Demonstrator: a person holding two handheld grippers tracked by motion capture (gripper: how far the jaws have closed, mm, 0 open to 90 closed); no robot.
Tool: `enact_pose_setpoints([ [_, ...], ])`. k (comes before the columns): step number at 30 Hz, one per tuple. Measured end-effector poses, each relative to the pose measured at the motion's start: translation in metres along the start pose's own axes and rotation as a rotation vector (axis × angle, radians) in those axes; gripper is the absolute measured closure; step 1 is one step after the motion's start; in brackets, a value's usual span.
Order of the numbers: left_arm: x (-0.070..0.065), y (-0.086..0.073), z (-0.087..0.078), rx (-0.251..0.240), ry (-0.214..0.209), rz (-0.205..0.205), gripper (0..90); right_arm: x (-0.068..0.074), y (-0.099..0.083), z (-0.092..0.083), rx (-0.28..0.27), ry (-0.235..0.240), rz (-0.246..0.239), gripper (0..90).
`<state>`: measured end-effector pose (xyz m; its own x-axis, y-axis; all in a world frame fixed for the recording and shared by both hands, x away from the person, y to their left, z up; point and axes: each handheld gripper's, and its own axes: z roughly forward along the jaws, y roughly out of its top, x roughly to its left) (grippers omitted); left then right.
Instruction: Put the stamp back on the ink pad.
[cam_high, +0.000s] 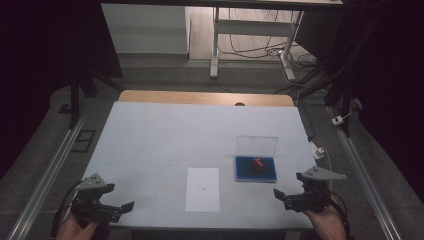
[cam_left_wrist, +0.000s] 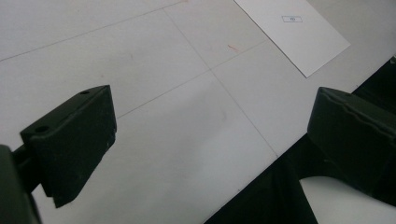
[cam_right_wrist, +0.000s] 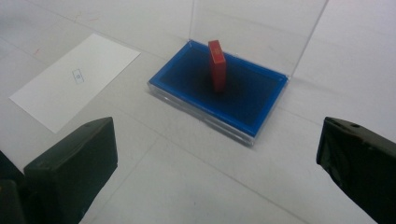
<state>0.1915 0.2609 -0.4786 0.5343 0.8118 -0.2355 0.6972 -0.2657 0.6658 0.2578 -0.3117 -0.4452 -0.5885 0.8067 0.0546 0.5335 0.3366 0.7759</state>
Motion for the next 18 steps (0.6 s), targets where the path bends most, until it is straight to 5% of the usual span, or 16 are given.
enact_pose_setpoints([
  [18,0.001,0.0,0.0,-0.004,-0.004,-0.004,1.7,0.0,-0.031,-0.023,0.045,-0.039,0.079,0.0],
])
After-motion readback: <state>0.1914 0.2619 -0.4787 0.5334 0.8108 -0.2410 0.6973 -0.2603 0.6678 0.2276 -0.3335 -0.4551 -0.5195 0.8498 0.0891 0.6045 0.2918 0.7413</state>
